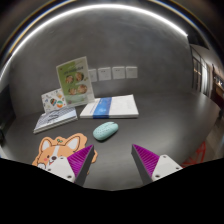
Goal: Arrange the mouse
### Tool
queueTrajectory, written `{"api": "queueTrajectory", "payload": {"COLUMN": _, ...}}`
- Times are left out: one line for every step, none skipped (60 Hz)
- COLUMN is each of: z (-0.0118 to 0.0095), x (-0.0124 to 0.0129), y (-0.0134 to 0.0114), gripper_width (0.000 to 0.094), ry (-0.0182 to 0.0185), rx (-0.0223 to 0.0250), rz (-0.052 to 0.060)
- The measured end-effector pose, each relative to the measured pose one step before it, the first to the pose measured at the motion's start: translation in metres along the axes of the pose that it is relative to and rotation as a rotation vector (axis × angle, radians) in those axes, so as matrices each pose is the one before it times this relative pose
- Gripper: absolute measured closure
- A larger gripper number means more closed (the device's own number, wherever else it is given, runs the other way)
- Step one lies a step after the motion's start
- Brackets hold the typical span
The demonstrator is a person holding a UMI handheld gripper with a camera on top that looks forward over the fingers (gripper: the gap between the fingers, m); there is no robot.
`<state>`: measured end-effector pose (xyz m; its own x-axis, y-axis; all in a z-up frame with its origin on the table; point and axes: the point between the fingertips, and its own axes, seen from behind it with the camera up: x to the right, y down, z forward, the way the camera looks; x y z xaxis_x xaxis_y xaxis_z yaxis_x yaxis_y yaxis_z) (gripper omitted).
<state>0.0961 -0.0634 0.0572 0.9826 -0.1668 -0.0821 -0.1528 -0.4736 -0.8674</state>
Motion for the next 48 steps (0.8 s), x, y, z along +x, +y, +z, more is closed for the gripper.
{"api": "queueTrajectory", "payload": {"z": 0.00767, "x": -0.00657, "y": 0.00013, "gripper_width": 0.0125, "ry": -0.00521, "rx": -0.00877, "rz": -0.0074}}
{"api": "queueTrajectory", "payload": {"z": 0.00785, "x": -0.00435, "y": 0.00020, "gripper_width": 0.0124, "ry": -0.00574, "rx": -0.01101, "rz": -0.0066}}
{"api": "queueTrajectory", "payload": {"z": 0.00683, "x": -0.00441, "y": 0.00049, "gripper_width": 0.0124, "ry": -0.00631, "rx": -0.01030, "rz": -0.0064}}
{"api": "queueTrajectory", "payload": {"z": 0.00685, "x": -0.00406, "y": 0.00030, "gripper_width": 0.0126, "ry": -0.00805, "rx": -0.00827, "rz": -0.0059}}
{"api": "queueTrajectory", "payload": {"z": 0.00657, "x": -0.00393, "y": 0.00005, "gripper_width": 0.0126, "ry": -0.00884, "rx": -0.00722, "rz": -0.0058}}
{"api": "queueTrajectory", "payload": {"z": 0.00631, "x": -0.00267, "y": 0.00003, "gripper_width": 0.0126, "ry": -0.00832, "rx": -0.00760, "rz": -0.0047}}
{"api": "queueTrajectory", "payload": {"z": 0.00589, "x": -0.00220, "y": 0.00020, "gripper_width": 0.0125, "ry": -0.00670, "rx": -0.00882, "rz": -0.0041}}
{"api": "queueTrajectory", "payload": {"z": 0.00553, "x": -0.00152, "y": 0.00076, "gripper_width": 0.0125, "ry": -0.00637, "rx": -0.00975, "rz": -0.0034}}
{"api": "queueTrajectory", "payload": {"z": 0.00552, "x": -0.00102, "y": 0.00108, "gripper_width": 0.0126, "ry": -0.00682, "rx": -0.01227, "rz": -0.0028}}
{"api": "queueTrajectory", "payload": {"z": 0.00514, "x": -0.00106, "y": 0.00146, "gripper_width": 0.0125, "ry": -0.00662, "rx": -0.01508, "rz": -0.0024}}
{"api": "queueTrajectory", "payload": {"z": 0.00492, "x": -0.00102, "y": 0.00105, "gripper_width": 0.0123, "ry": -0.00634, "rx": -0.01435, "rz": -0.0014}}
{"api": "queueTrajectory", "payload": {"z": 0.00489, "x": -0.00091, "y": 0.00024, "gripper_width": 0.0123, "ry": -0.00643, "rx": -0.01076, "rz": -0.0019}}
{"api": "queueTrajectory", "payload": {"z": 0.00477, "x": -0.00082, "y": -0.00018, "gripper_width": 0.0123, "ry": -0.00684, "rx": -0.00787, "rz": -0.0011}}
{"api": "queueTrajectory", "payload": {"z": 0.00456, "x": -0.00125, "y": -0.00013, "gripper_width": 0.0120, "ry": -0.00724, "rx": -0.00769, "rz": -0.0004}}
{"api": "queueTrajectory", "payload": {"z": 0.00426, "x": -0.00120, "y": 0.00022, "gripper_width": 0.0126, "ry": -0.00800, "rx": -0.00910, "rz": -0.0006}}
{"api": "queueTrajectory", "payload": {"z": 0.00405, "x": -0.00077, "y": 0.00046, "gripper_width": 0.0125, "ry": -0.00650, "rx": -0.01013, "rz": -0.0015}}
{"api": "queueTrajectory", "payload": {"z": 0.00383, "x": -0.00078, "y": 0.00030, "gripper_width": 0.0126, "ry": -0.00655, "rx": -0.00939, "rz": -0.0028}}
{"api": "queueTrajectory", "payload": {"z": 0.00353, "x": -0.00036, "y": 0.00016, "gripper_width": 0.0125, "ry": -0.00570, "rx": -0.00824, "rz": -0.0038}}
{"api": "queueTrajectory", "payload": {"z": 0.00380, "x": -0.00020, "y": -0.00035, "gripper_width": 0.0125, "ry": -0.00453, "rx": -0.00676, "rz": -0.0041}}
{"api": "queueTrajectory", "payload": {"z": 0.00350, "x": 0.00030, "y": -0.00033, "gripper_width": 0.0124, "ry": -0.00277, "rx": -0.00572, "rz": -0.0038}}
{"api": "queueTrajectory", "payload": {"z": 0.00354, "x": 0.00032, "y": -0.00050, "gripper_width": 0.0125, "ry": -0.00236, "rx": -0.00467, "rz": -0.0025}}
{"api": "queueTrajectory", "payload": {"z": 0.00372, "x": -0.00018, "y": -0.00035, "gripper_width": 0.0125, "ry": -0.00336, "rx": -0.00433, "rz": -0.0024}}
{"api": "queueTrajectory", "payload": {"z": 0.00329, "x": -0.00042, "y": 0.00017, "gripper_width": 0.0126, "ry": -0.00452, "rx": -0.00607, "rz": -0.0020}}
{"api": "queueTrajectory", "payload": {"z": 0.00337, "x": -0.00039, "y": 0.00066, "gripper_width": 0.0124, "ry": -0.00474, "rx": -0.00797, "rz": -0.0019}}
{"api": "queueTrajectory", "payload": {"z": 0.00242, "x": 0.00021, "y": 0.00040, "gripper_width": 0.0120, "ry": -0.00093, "rx": -0.00900, "rz": -0.0014}}
{"api": "queueTrajectory", "payload": {"z": 0.00276, "x": 0.00087, "y": -0.00530, "gripper_width": 0.0123, "ry": 0.00055, "rx": 0.01424, "rz": -0.0051}}
{"api": "queueTrajectory", "payload": {"z": 0.00262, "x": 0.00069, "y": -0.00204, "gripper_width": 0.0126, "ry": -0.00024, "rx": 0.00221, "rz": -0.0044}}
{"api": "queueTrajectory", "payload": {"z": 0.00277, "x": 0.00020, "y": -0.00095, "gripper_width": 0.0123, "ry": -0.00066, "rx": -0.00363, "rz": 0.0011}}
{"api": "queueTrajectory", "payload": {"z": 0.00206, "x": 0.00023, "y": -0.00169, "gripper_width": 0.0123, "ry": -0.00005, "rx": -0.00182, "rz": -0.0008}}
{"api": "queueTrajectory", "payload": {"z": 0.00227, "x": 0.00008, "y": -0.00291, "gripper_width": 0.0120, "ry": 0.00026, "rx": 0.00358, "rz": -0.0017}}
{"api": "queueTrajectory", "payload": {"z": 0.00269, "x": -0.00025, "y": -0.00162, "gripper_width": 0.0110, "ry": -0.00169, "rx": -0.00148, "rz": -0.0023}}
{"api": "queueTrajectory", "payload": {"z": 0.00237, "x": -0.00014, "y": -0.00101, "gripper_width": 0.0114, "ry": -0.00200, "rx": -0.00515, "rz": -0.0036}}
{"api": "queueTrajectory", "payload": {"z": 0.00268, "x": 0.00010, "y": -0.00316, "gripper_width": 0.0113, "ry": -0.00101, "rx": 0.00387, "rz": -0.0048}}
{"api": "queueTrajectory", "payload": {"z": 0.00293, "x": -0.00034, "y": -0.00216, "gripper_width": 0.0115, "ry": -0.00277, "rx": -0.00031, "rz": -0.0049}}
{"api": "queueTrajectory", "payload": {"z": 0.00278, "x": 0.00016, "y": -0.00168, "gripper_width": 0.0117, "ry": -0.00098, "rx": -0.00179, "rz": -0.0017}}
{"api": "queueTrajectory", "payload": {"z": 0.00281, "x": 0.00013, "y": -0.00309, "gripper_width": 0.0116, "ry": 0.00052, "rx": 0.00373, "rz": -0.0006}}
{"api": "queueTrajectory", "payload": {"z": 0.00277, "x": -0.00007, "y": -0.00235, "gripper_width": 0.0117, "ry": 0.00027, "rx": 0.00060, "rz": 0.0005}}
{"api": "queueTrajectory", "payload": {"z": 0.00274, "x": 0.00002, "y": -0.00185, "gripper_width": 0.0117, "ry": 0.00169, "rx": -0.00100, "rz": 0.0016}}
{"api": "queueTrajectory", "payload": {"z": 0.00269, "x": -0.00018, "y": -0.00254, "gripper_width": 0.0117, "ry": 0.00151, "rx": 0.00139, "rz": 0.0016}}
{"api": "queueTrajectory", "payload": {"z": 0.00247, "x": -0.00056, "y": -0.00205, "gripper_width": 0.0117, "ry": 0.00071, "rx": 0.00040, "rz": 0.0017}}
{"api": "queueTrajectory", "payload": {"z": 0.00229, "x": -0.00067, "y": -0.00185, "gripper_width": 0.0116, "ry": 0.00060, "rx": -0.00100, "rz": 0.0011}}
{"api": "queueTrajectory", "payload": {"z": 0.00230, "x": -0.00067, "y": -0.00202, "gripper_width": 0.0115, "ry": 0.00031, "rx": 0.00056, "rz": -0.0011}}
{"api": "queueTrajectory", "payload": {"z": 0.00245, "x": -0.00036, "y": -0.00190, "gripper_width": 0.0117, "ry": 0.00058, "rx": 0.00141, "rz": -0.0026}}
{"api": "queueTrajectory", "payload": {"z": 0.00116, "x": -0.00030, "y": -0.00193, "gripper_width": 0.0119, "ry": 0.00389, "rx": -0.00460, "rz": -0.0047}}
{"api": "queueTrajectory", "payload": {"z": 0.00218, "x": 0.00045, "y": -0.00170, "gripper_width": 0.0128, "ry": 0.00674, "rx": 0.00122, "rz": -0.0050}}
{"api": "queueTrajectory", "payload": {"z": 0.00213, "x": 0.00038, "y": -0.00119, "gripper_width": 0.0137, "ry": 0.00786, "rx": 0.00056, "rz": -0.0069}}
{"api": "queueTrajectory", "payload": {"z": 0.00215, "x": 0.00089, "y": -0.00087, "gripper_width": 0.0155, "ry": 0.00968, "rx": 0.00022, "rz": -0.0084}}
{"api": "queueTrajectory", "payload": {"z": 0.00164, "x": 0.00035, "y": -0.00063, "gripper_width": 0.0179, "ry": 0.00947, "rx": -0.00063, "rz": -0.0112}}
